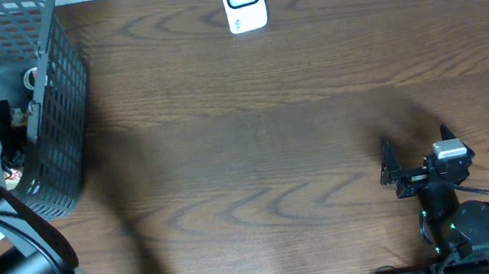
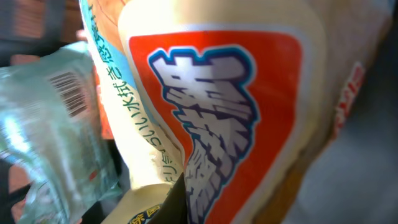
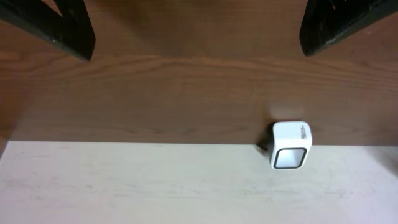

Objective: Scan the item barcode
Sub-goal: 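Lift the snack bag out and swing it to the white scanner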

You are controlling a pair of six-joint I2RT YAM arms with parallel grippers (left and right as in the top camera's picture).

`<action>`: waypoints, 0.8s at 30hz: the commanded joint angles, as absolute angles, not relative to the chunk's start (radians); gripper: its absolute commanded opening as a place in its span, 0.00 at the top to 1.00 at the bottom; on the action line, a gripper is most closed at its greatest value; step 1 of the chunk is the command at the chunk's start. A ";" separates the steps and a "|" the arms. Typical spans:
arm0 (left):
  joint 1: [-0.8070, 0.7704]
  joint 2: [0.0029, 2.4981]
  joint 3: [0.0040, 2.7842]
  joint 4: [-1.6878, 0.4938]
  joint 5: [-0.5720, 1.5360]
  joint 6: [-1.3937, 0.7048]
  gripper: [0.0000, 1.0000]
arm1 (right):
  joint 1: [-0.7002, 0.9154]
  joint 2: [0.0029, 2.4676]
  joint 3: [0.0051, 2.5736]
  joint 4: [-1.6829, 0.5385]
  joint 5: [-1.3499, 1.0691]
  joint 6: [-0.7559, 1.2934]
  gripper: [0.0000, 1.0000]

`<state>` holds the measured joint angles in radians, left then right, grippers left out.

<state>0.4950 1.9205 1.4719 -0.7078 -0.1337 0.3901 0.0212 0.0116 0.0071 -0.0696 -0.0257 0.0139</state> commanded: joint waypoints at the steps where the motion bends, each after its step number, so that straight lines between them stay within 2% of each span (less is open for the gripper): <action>1: 0.494 1.804 1.545 -0.693 -0.123 0.274 0.92 | 0.030 0.006 0.005 -0.072 -0.021 0.006 0.01; 11: 0.494 1.398 1.560 -0.358 0.172 -0.003 0.93 | 0.030 0.006 0.005 -0.072 -0.021 0.006 0.01; 16: 0.466 1.215 1.560 -0.163 0.409 -0.346 0.93 | 0.030 0.006 0.005 -0.072 -0.021 0.006 0.01; 19: 0.369 1.167 1.560 -0.150 0.473 -0.474 0.93 | 0.030 0.006 0.005 -0.072 -0.021 0.006 0.01; 24: 0.062 1.171 1.552 -0.182 0.475 -0.460 0.93 | 0.030 0.006 0.005 -0.072 -0.021 0.006 0.01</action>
